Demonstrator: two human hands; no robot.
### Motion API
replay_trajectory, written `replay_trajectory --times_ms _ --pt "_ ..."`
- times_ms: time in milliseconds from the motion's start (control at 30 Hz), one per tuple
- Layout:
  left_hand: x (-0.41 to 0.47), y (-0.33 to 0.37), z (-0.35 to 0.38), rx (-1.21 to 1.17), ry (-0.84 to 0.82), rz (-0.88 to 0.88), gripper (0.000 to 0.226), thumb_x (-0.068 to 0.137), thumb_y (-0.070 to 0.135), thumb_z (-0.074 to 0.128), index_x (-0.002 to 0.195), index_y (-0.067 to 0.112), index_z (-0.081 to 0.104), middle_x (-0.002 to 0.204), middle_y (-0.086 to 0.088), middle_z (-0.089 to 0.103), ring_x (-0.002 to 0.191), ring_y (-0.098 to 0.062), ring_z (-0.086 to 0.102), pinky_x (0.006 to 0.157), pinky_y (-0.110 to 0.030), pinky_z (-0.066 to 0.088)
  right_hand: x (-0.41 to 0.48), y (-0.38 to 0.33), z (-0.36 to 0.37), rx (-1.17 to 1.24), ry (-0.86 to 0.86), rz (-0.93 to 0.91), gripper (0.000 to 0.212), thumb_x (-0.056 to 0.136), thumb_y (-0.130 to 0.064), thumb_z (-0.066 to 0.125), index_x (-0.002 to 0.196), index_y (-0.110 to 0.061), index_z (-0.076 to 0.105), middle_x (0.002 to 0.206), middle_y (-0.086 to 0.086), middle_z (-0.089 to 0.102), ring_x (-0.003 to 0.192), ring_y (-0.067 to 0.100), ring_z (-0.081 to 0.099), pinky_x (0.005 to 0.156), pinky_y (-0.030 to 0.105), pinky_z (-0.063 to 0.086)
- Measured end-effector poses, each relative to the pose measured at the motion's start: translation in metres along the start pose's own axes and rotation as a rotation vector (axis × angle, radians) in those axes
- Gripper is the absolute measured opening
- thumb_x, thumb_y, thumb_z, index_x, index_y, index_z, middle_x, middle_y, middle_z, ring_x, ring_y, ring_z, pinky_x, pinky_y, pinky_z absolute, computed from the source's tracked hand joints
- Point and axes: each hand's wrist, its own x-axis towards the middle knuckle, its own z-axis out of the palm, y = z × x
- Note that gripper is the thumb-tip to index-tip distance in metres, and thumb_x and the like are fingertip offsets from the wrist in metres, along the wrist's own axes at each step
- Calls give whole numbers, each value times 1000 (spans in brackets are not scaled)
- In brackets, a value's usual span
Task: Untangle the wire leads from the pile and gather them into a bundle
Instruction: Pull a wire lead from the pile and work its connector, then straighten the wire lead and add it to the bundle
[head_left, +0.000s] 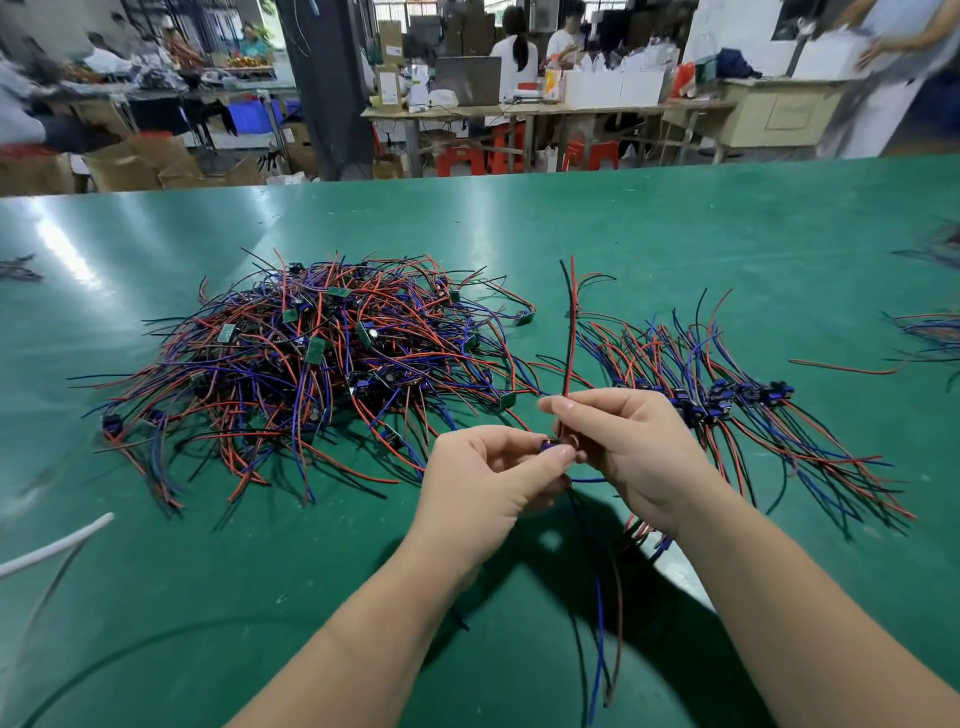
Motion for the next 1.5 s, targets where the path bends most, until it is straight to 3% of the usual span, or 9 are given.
replay_trajectory --times_ms 367,600,667,833,967,1133,1233,1367,1500 --pt "-15 -1 9 271 -400 -247 12 76 8 78 72 9 67 59 -2 67 53 -9 63 59 -24 55 16 -17 -46 256 450 -21 8 83 -4 67 78 -9 64 51 0 63 44 8 60 38 13 40" --pt "-15 7 12 88 -226 -99 11 76 9 77 80 8 67 63 -4 69 57 -11 66 55 -22 54 22 -18 -53 237 544 -112 14 101 -17 44 89 -17 53 81 8 61 58 14 65 52 18 49" --pt "-11 10 9 -21 -101 -27 16 68 14 77 79 7 68 64 -5 69 57 -11 67 53 -20 54 18 -18 -44 89 485 -179 11 96 -16 53 85 -19 53 83 8 59 58 14 62 52 21 47" --pt "-2 12 -2 -55 76 77 24 67 22 72 86 7 71 69 -6 73 62 -13 70 52 -20 53 -2 -9 -12 -313 -170 -325 6 77 -15 74 79 -20 72 74 0 70 63 7 62 60 19 49" --pt "-1 9 -2 -23 73 83 29 92 21 55 73 14 75 73 -6 74 70 -18 73 55 -26 57 -2 -5 -12 -580 -127 -425 16 74 -14 78 90 -14 76 86 0 71 81 11 67 77 29 53" --pt "-1 13 2 -86 38 33 32 81 42 52 79 15 71 77 -6 75 68 -18 72 56 -26 58 -2 -2 -13 -691 -57 -460 29 72 -13 81 99 -20 74 87 -6 69 78 7 65 75 21 50" --pt "0 14 -8 136 99 155 17 94 22 55 86 23 70 85 0 74 74 -17 73 61 -26 58 2 -5 -20 -706 155 -475 28 74 -9 78 99 -21 74 84 -3 69 72 15 66 75 31 54" --pt "7 17 -38 936 386 656 16 90 16 58 98 18 72 81 6 72 66 -10 63 65 -19 46 10 -18 -55 -974 497 -504 32 76 -4 72 101 -22 64 86 4 64 68 13 62 75 29 50" --pt "13 23 -52 1185 557 344 25 89 29 54 111 27 66 91 3 70 87 -25 61 67 -30 46 16 -19 -88 -1185 611 -229 16 75 -9 74 82 -14 60 82 12 67 78 28 60 67 27 37"
